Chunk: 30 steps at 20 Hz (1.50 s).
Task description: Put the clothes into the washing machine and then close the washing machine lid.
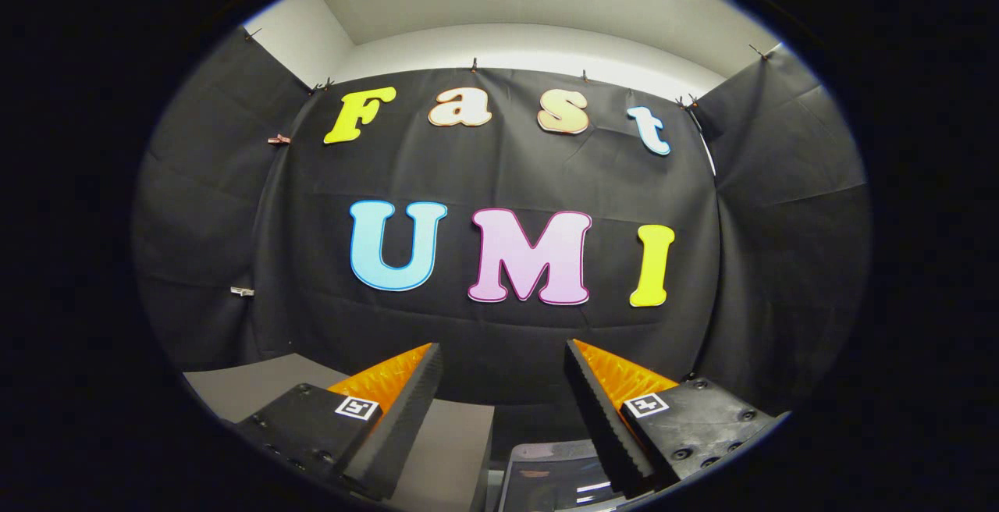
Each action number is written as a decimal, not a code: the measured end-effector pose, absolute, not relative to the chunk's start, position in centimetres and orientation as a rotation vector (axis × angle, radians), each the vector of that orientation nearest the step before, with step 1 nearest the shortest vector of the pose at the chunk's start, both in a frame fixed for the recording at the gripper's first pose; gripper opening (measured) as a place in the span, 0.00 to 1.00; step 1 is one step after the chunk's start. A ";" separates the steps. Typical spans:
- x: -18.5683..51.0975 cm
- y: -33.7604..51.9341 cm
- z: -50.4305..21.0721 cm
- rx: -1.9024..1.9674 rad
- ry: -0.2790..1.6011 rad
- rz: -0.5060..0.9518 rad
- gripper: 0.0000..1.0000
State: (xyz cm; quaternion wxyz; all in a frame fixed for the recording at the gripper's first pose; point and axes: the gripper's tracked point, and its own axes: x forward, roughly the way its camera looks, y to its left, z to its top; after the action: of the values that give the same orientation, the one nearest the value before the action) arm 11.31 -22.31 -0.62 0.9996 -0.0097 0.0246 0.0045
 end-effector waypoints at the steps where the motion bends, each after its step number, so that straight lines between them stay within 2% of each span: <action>1: 11.3 -22.3 -0.6 -0.020 0.050 0.009 0.98; 30: 11.3 -22.4 -1.1 -0.042 0.073 -0.005 0.98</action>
State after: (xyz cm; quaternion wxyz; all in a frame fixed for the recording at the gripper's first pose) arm 11.30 -22.41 -1.07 0.9991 -0.0209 0.0363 -0.0023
